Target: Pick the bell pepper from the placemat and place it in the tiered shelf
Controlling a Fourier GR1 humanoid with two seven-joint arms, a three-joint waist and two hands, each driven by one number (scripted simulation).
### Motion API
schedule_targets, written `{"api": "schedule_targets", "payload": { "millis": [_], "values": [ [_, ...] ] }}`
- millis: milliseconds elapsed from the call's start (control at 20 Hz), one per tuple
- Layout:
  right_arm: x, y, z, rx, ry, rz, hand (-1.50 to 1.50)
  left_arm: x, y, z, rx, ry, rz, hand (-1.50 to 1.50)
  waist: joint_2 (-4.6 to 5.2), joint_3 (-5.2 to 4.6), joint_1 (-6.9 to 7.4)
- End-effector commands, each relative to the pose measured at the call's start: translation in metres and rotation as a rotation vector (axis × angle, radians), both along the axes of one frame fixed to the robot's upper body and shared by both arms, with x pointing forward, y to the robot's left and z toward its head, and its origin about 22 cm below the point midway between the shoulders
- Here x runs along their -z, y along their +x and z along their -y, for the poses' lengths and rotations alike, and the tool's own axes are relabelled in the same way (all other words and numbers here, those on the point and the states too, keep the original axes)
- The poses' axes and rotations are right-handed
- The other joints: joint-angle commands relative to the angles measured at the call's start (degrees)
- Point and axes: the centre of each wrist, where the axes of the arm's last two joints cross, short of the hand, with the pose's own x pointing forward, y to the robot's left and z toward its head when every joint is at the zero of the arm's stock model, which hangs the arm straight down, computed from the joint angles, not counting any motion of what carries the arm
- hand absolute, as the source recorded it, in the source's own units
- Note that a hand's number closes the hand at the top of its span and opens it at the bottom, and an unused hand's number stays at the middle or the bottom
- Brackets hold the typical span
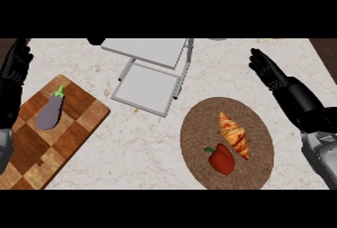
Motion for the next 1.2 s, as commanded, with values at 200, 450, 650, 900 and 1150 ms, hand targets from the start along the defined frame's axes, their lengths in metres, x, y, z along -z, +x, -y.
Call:
{"api": "schedule_targets", "payload": {
  "millis": [200, 450, 650, 900, 1150],
  "values": [
    [0.023, -0.039, -0.097, -0.121, 0.039, 0.095, 1.50, 0.078, -0.040, -0.019, -0.074, -0.197, -0.310, 0.00, -0.43, 0.36, 1.12],
    [0.067, -0.035, -0.044, 0.433, -0.249, 0.242, 1.50, 0.109, -0.058, -0.023, -0.098, -0.275, -0.436, 0.00, -1.14, 0.17, -2.00],
    [0.112, -0.118, -0.126, 0.300, -0.162, 0.180, -1.50, 0.111, -0.057, -0.025, -0.061, -0.300, -0.432, 0.00, -0.48, 0.40, -1.17],
    [0.115, -0.136, -0.126, 0.429, -0.378, 0.205, -1.50, 0.118, -0.077, -0.042, -0.084, -0.294, -0.450, 0.00, -0.76, 0.25, -1.38],
    [0.087, -0.126, -0.110, 0.515, -0.668, 0.176, -1.50, 0.119, -0.080, -0.048, -0.091, -0.300, -0.447, 0.00, -0.99, 0.03, -1.86]
  ]
}}
